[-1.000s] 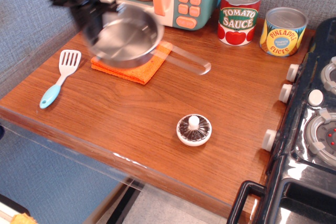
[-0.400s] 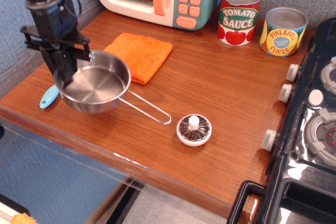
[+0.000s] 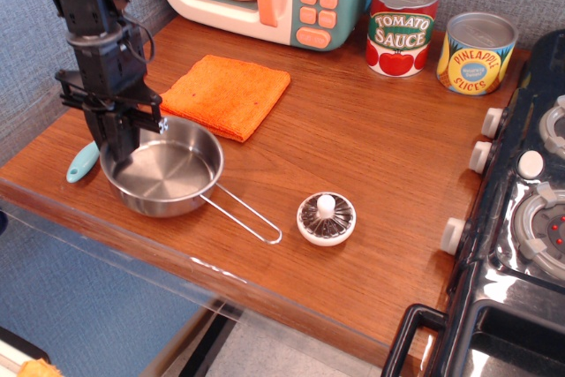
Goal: Put the pot right under the napkin.
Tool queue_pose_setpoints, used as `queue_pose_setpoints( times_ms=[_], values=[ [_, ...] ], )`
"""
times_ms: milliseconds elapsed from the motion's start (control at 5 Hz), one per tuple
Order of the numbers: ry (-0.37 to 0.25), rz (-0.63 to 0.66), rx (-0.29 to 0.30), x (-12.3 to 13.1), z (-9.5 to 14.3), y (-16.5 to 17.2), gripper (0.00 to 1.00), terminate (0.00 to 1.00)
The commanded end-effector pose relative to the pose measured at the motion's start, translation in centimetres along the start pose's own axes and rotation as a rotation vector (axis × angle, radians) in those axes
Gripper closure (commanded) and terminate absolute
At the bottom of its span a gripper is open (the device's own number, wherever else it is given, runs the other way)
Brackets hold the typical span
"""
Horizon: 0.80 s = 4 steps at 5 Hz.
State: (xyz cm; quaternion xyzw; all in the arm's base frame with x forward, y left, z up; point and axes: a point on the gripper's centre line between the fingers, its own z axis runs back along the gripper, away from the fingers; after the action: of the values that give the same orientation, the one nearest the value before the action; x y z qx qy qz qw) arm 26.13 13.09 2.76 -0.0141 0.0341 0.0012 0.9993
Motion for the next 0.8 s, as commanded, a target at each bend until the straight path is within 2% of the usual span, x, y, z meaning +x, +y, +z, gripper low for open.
queue_pose_setpoints(
  times_ms=[0,200,600],
  values=[
    [-0.065,-0.018,0.054,0.06,1.8,2.02,1.0,0.0],
    [-0.062,0.023,0.046,-0.26,1.68,2.63,0.0,0.0],
    [-0.08,0.012,0.049,-0.02,2.41,1.8,0.0,0.0]
  ],
)
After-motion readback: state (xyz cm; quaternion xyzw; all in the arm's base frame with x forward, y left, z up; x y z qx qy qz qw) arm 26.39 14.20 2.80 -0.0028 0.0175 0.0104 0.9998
